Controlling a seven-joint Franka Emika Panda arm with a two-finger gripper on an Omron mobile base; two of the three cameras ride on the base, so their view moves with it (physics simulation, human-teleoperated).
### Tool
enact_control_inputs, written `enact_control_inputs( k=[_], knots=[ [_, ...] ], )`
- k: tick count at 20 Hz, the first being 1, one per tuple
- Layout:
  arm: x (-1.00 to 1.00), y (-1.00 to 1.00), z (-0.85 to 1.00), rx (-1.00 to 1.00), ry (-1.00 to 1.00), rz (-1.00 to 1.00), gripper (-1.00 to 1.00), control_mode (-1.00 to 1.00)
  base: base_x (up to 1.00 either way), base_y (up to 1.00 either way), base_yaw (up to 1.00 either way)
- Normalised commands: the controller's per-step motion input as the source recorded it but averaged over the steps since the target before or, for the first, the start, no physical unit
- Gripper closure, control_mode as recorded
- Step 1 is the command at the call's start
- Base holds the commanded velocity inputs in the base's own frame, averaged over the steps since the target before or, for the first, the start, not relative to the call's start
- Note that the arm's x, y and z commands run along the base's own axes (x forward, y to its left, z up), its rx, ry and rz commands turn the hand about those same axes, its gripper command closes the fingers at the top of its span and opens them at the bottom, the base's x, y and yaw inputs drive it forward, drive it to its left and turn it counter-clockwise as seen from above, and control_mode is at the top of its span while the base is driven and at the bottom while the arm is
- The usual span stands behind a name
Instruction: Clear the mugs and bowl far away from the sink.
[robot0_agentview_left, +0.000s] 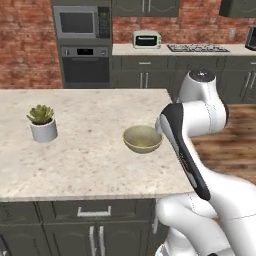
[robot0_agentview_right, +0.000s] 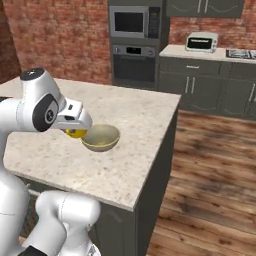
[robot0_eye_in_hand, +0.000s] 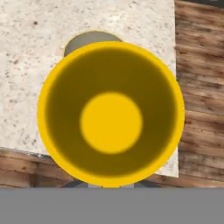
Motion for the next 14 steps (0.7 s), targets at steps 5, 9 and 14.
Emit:
enact_control_inputs(
  k=[5, 9, 14],
  knots=[
    [0.00, 0.00, 0.00, 0.00, 0.00, 0.00, 1.00, 1.00, 0.43, 0.00, -0.56],
    [0.00, 0.00, 0.00, 0.00, 0.00, 0.00, 1.00, 1.00, 0.25, 0.12, 0.07],
    [0.15, 0.31, -0.15, -0.09, 0.02, 0.21, 1.00, -1.00, 0.00, 0.00, 0.00]
  ],
)
